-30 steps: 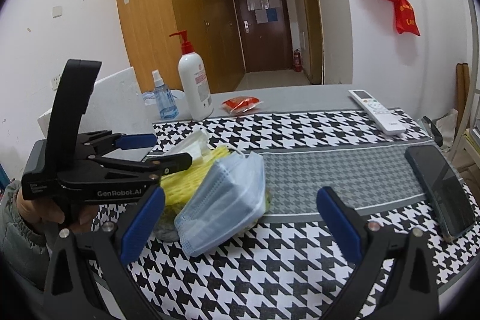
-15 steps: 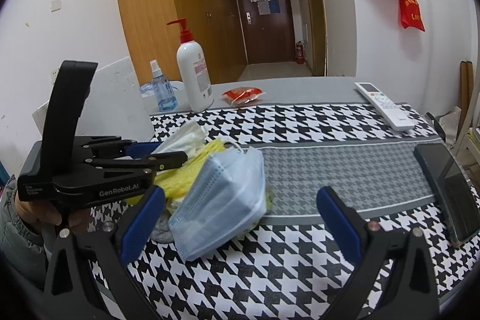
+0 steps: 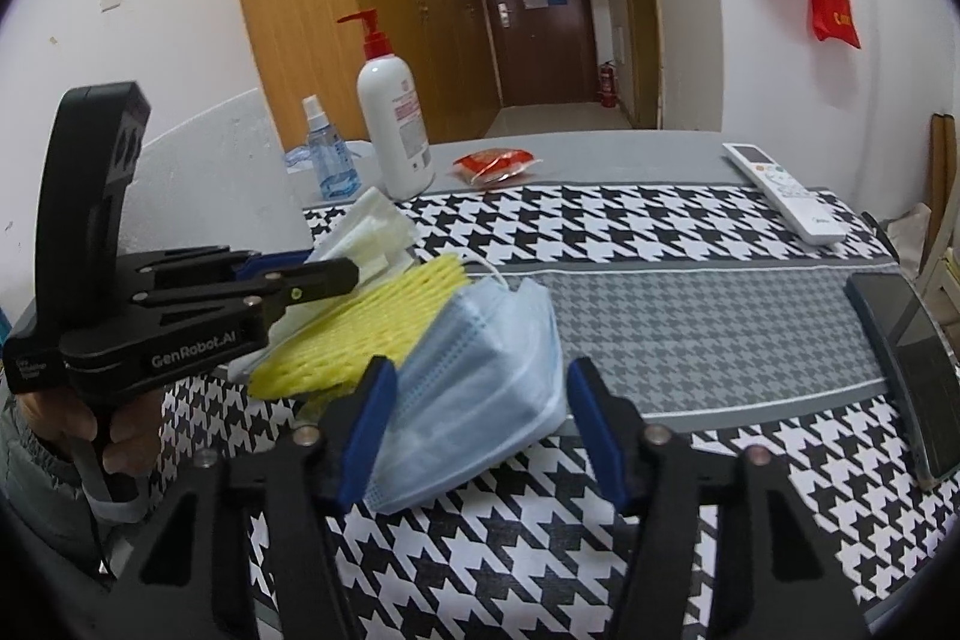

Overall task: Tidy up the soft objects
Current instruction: 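Close the left gripper on the white wipes while the right gripper closes on the blue mask, then lift the white wipes with the left gripper while the right gripper lifts the blue mask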

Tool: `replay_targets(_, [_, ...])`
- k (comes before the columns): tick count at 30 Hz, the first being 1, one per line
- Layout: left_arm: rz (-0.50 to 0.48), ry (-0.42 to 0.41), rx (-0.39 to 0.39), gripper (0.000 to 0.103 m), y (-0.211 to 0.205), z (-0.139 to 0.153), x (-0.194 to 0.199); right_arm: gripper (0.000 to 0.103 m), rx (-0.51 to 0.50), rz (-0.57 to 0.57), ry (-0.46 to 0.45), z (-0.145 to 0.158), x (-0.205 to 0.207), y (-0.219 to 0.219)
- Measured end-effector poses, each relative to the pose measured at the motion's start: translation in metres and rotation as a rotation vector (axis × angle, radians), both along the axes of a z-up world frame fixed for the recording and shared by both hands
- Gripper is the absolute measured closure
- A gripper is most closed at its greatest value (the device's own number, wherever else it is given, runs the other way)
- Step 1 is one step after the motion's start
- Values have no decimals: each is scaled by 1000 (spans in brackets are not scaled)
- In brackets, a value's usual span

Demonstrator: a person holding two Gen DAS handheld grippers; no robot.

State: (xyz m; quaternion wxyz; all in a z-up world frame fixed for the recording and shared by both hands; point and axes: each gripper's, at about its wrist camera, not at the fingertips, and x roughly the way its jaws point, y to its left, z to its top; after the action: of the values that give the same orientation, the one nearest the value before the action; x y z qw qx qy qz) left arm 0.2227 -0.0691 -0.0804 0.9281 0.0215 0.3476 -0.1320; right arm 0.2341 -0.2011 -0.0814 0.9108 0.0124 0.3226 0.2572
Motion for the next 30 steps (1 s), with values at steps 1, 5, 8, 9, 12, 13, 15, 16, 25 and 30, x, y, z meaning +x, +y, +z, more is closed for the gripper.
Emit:
replay_targets(1, [0,2,-3,87,1,0,0,43,3,-2,4,0,0,-1])
replay_targets(5, [-4,-18,-17,87,2,3,-4,62,-19,-20,-6,1,-3,-1])
replay_targets(8, [-3,-30,-21,87,2,5,-6,68,-20,-27,-21,5,-6,-2])
replay_targets(9, [-5,-33,-21,87,2,6,-7,70,-21,-27,-28,7,-7,-1])
replay_targets(12, [-14,-50,-25,90,1,9,-10,76,-31,-32,-61,14,-14,-1])
replay_targets(13, [-16,-57,-27,90,1,10,-12,78,-38,-36,-69,17,-15,-1])
replay_targets(15, [-18,-71,-29,90,1,14,-15,80,-40,-47,-85,22,-18,-3])
replay_targets(16, [-21,-76,-30,90,1,15,-16,81,-35,-50,-90,25,-19,-4])
replay_targets(25, [-32,-97,-20,95,-2,21,-28,83,-33,-68,-122,37,-30,-10])
replay_targets(30, [-16,-93,-15,95,1,20,-31,84,-34,-84,-152,45,-38,-14])
